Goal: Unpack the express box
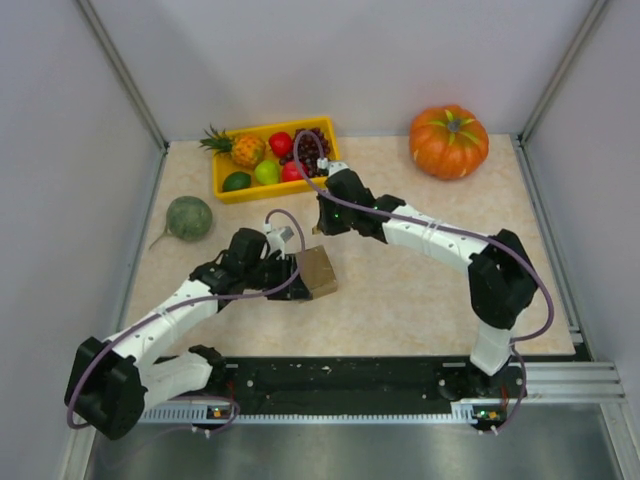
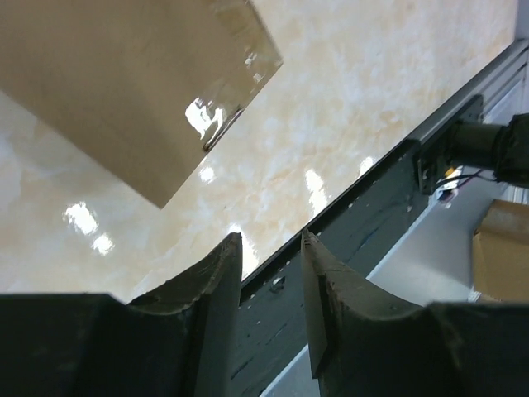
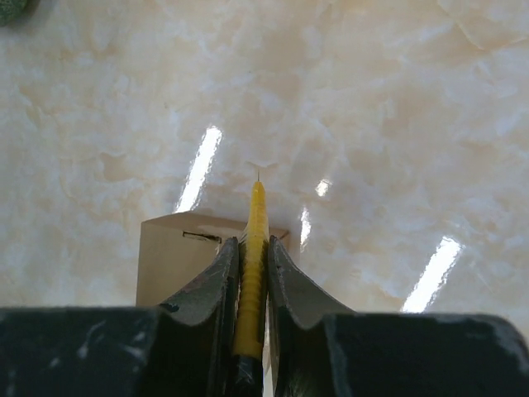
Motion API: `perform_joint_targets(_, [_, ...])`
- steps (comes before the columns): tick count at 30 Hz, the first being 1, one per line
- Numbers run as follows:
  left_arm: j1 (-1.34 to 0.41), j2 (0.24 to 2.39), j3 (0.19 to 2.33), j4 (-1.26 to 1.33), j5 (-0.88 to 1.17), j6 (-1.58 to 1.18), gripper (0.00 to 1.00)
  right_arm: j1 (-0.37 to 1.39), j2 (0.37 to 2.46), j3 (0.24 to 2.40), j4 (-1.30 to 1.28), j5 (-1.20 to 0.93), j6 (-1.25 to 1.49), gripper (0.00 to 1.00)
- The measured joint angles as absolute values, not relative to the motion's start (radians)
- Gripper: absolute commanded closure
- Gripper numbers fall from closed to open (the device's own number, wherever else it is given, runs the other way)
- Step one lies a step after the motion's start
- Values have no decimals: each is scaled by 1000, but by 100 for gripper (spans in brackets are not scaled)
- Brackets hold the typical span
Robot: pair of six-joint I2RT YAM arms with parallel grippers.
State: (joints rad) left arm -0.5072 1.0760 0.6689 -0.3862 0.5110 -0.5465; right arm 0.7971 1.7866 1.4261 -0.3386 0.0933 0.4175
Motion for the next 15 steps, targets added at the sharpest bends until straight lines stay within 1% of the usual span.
perform_joint_targets(6, [-520,1088,612,-404,503,-520,65,792,1849,1458,-336,-4,381,100])
perform_joint_targets(15, [-539,1241,620,-403,492,-519,67,788,1868,1446,-359,-41,359,100])
